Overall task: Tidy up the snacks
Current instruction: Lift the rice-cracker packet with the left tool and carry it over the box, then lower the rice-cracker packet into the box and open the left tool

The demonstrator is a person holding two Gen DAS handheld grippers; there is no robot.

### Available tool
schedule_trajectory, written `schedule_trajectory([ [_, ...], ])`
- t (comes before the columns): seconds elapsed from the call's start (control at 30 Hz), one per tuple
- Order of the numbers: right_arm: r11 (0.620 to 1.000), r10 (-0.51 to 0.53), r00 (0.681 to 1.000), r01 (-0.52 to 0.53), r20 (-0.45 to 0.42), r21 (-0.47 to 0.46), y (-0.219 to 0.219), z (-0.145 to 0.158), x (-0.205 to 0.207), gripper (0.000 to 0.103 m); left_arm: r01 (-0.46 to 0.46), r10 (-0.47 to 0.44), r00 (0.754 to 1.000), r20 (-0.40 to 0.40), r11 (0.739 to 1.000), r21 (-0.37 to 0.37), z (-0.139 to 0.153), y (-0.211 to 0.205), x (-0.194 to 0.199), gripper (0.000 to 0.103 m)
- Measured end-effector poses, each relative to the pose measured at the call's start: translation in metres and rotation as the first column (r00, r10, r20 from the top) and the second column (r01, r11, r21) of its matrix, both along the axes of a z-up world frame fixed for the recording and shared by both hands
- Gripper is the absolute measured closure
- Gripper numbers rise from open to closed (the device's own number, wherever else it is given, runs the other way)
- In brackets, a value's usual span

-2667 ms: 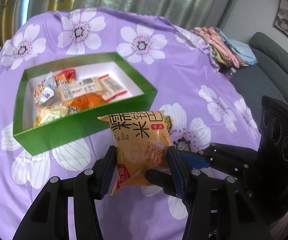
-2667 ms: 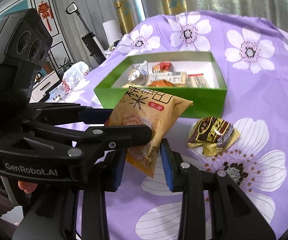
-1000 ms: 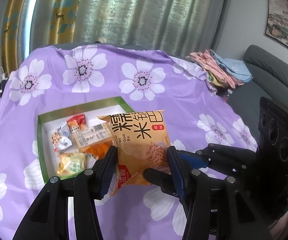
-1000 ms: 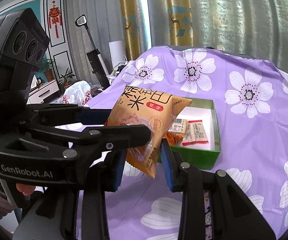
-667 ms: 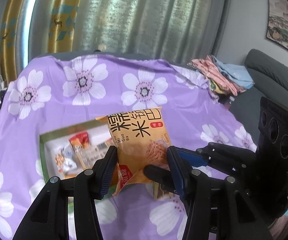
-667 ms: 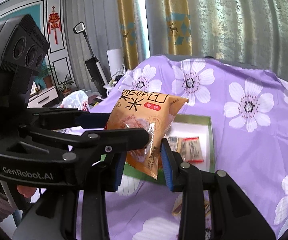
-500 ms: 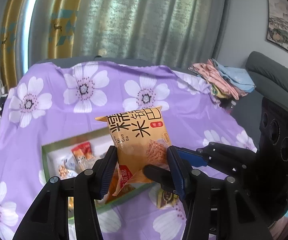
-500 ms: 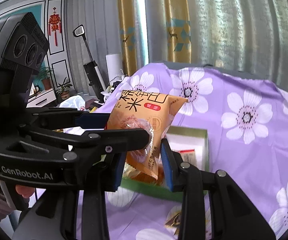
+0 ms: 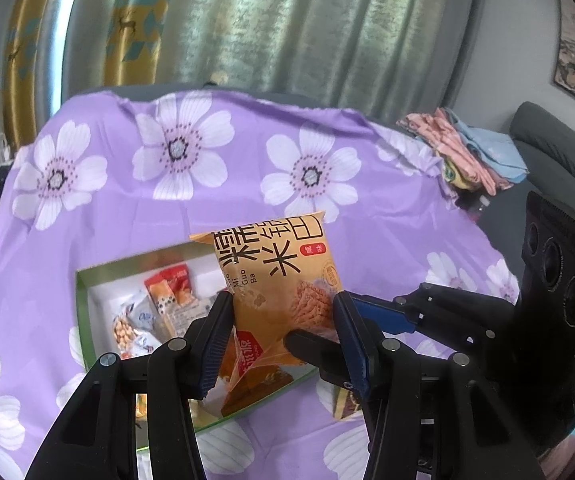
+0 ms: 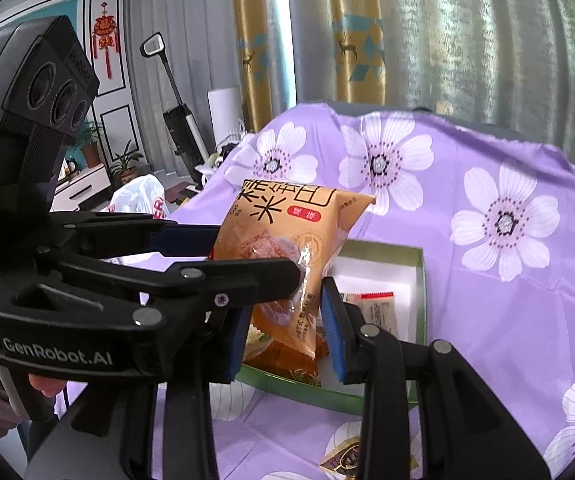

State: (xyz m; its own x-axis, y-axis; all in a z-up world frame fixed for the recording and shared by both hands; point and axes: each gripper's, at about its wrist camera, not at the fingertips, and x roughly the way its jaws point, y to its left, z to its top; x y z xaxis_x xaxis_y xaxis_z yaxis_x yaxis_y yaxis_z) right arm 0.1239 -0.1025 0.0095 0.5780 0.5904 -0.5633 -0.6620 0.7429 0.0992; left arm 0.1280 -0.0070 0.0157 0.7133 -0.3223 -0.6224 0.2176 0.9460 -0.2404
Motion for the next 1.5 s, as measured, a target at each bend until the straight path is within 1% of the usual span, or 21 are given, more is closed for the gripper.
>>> schedule_trajectory([
  [0.23, 1.0, 0.004, 0.999, -0.005, -0.048, -0.017, 0.006, -0.019, 0.01, 0.068, -0.011, 0.011, 0.999, -0.044, 1.0, -0.012, -0.02, 0.005, 0.009, 0.052],
  [0.53, 0.999, 0.007, 0.996, -0.011, -0.087, -0.047, 0.013, -0.035, 0.021, 0.068, -0.023, 0.021, 0.997, -0.081, 0.999, -0.025, -0.039, 0.01, 0.019, 0.052],
  [1.13, 0.996, 0.009, 0.989, -0.022, -0.147, -0.091, 0.023, -0.053, 0.033, 0.068, -0.039, 0.033, 0.99, -0.136, 0.998, -0.041, -0.059, 0.02, 0.035, 0.052],
  [1.5, 0.991, 0.007, 0.983, -0.031, -0.181, -0.132, 0.031, -0.062, 0.039, 0.067, -0.051, 0.044, 0.985, -0.17, 0.998, -0.036, -0.069, 0.022, 0.043, 0.052],
])
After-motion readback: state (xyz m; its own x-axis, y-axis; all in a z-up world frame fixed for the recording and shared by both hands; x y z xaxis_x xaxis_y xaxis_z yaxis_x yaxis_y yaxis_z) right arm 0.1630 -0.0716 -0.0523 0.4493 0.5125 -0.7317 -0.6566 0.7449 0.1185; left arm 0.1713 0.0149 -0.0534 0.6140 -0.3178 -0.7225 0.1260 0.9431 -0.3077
